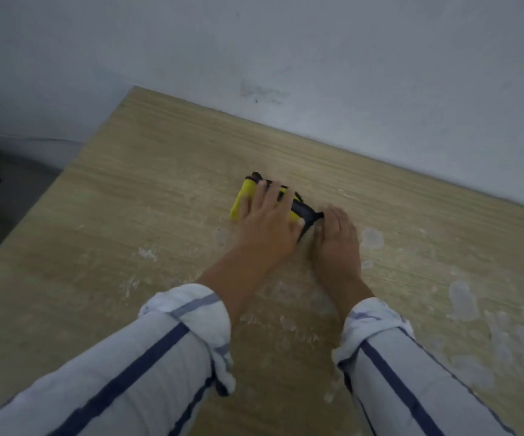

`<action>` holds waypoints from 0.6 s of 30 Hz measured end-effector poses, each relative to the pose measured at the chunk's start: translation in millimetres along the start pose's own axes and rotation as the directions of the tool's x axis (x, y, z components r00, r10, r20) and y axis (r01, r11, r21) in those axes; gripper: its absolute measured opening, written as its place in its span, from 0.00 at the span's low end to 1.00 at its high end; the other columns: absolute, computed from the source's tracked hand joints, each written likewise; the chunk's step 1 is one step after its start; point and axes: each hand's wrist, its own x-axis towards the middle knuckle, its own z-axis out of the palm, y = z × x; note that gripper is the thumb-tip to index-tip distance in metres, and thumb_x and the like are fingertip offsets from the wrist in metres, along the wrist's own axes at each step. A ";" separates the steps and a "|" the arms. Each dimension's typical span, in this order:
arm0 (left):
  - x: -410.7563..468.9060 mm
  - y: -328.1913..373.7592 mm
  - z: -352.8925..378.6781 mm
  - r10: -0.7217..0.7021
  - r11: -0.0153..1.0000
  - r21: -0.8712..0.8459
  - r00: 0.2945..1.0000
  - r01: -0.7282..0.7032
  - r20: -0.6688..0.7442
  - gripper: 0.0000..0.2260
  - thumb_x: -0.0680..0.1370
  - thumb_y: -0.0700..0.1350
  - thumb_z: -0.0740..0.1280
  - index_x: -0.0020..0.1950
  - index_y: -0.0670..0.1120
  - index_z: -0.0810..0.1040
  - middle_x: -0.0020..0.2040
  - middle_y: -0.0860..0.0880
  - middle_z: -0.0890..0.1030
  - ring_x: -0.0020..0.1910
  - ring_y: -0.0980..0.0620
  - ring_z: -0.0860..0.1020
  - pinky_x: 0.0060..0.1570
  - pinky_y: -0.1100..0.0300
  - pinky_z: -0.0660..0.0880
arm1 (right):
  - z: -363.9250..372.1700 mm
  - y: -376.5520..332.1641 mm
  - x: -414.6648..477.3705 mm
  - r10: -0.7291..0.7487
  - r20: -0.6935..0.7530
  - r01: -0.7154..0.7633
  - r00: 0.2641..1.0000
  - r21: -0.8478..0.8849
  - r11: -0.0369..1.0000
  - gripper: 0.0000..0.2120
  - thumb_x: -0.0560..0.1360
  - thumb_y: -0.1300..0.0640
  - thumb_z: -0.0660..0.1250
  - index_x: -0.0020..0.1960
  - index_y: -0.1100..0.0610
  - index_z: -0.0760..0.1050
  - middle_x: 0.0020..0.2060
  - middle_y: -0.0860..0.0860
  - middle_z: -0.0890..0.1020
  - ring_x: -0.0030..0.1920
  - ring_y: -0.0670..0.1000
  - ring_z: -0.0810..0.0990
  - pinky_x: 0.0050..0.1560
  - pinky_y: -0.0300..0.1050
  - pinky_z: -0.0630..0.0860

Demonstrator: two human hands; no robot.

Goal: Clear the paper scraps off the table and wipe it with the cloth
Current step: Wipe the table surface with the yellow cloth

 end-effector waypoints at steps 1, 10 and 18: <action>1.1 1.8 7.9 0.013 0.999 0.047 0.995 -0.018 0.095 0.30 0.77 0.62 0.55 0.76 0.51 0.53 0.78 0.48 0.50 0.76 0.44 0.46 0.72 0.42 0.45 | 0.5 1.0 0.6 -0.011 0.014 0.012 1.000 -0.023 1.000 0.27 0.77 0.52 0.47 0.70 0.64 0.63 0.71 0.60 0.65 0.73 0.59 0.59 0.74 0.54 0.53; -49.9 -21.7 16.8 -0.145 0.981 0.135 0.989 0.142 0.014 0.26 0.78 0.61 0.51 0.75 0.56 0.54 0.78 0.52 0.49 0.76 0.46 0.45 0.70 0.38 0.40 | 3.6 -8.6 -11.4 -0.106 0.130 0.122 0.986 -0.124 0.985 0.22 0.81 0.54 0.51 0.73 0.58 0.59 0.75 0.55 0.58 0.76 0.53 0.51 0.74 0.52 0.45; -146.5 -43.2 14.9 -0.352 0.929 0.103 0.934 0.356 -0.055 0.27 0.77 0.64 0.50 0.75 0.59 0.52 0.78 0.53 0.49 0.77 0.47 0.45 0.70 0.35 0.41 | 16.3 -41.7 -67.8 -0.308 0.299 0.359 0.903 -0.130 0.924 0.24 0.81 0.49 0.48 0.75 0.57 0.55 0.76 0.54 0.53 0.76 0.54 0.46 0.74 0.52 0.43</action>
